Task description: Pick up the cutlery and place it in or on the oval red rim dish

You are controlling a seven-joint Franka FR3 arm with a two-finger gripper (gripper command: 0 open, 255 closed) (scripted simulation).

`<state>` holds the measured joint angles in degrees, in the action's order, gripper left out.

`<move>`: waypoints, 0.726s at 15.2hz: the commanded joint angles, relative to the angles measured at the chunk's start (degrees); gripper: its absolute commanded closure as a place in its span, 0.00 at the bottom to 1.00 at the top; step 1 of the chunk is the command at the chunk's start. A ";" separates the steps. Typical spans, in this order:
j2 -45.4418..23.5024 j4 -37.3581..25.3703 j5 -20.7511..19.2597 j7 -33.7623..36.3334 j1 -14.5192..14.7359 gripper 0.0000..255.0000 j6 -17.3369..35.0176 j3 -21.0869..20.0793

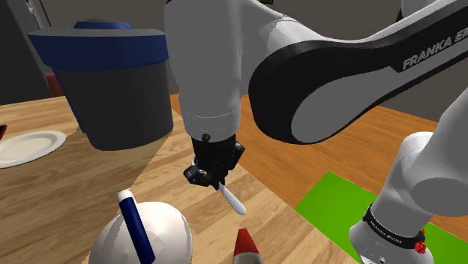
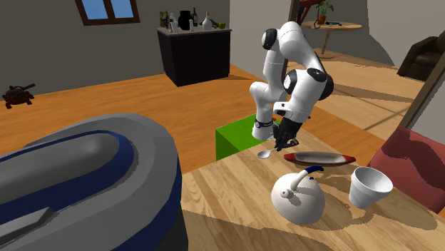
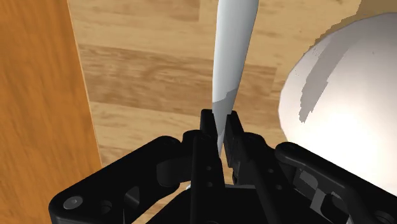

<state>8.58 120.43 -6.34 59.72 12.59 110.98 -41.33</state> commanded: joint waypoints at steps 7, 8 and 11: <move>3.13 1.39 3.93 8.88 4.98 1.00 -2.15 -5.89; 3.24 1.22 4.27 10.12 5.58 1.00 -2.53 -6.70; 3.10 0.33 4.99 14.11 7.21 1.00 -3.70 -9.39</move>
<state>11.55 120.97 -1.70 72.73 19.30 107.70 -50.02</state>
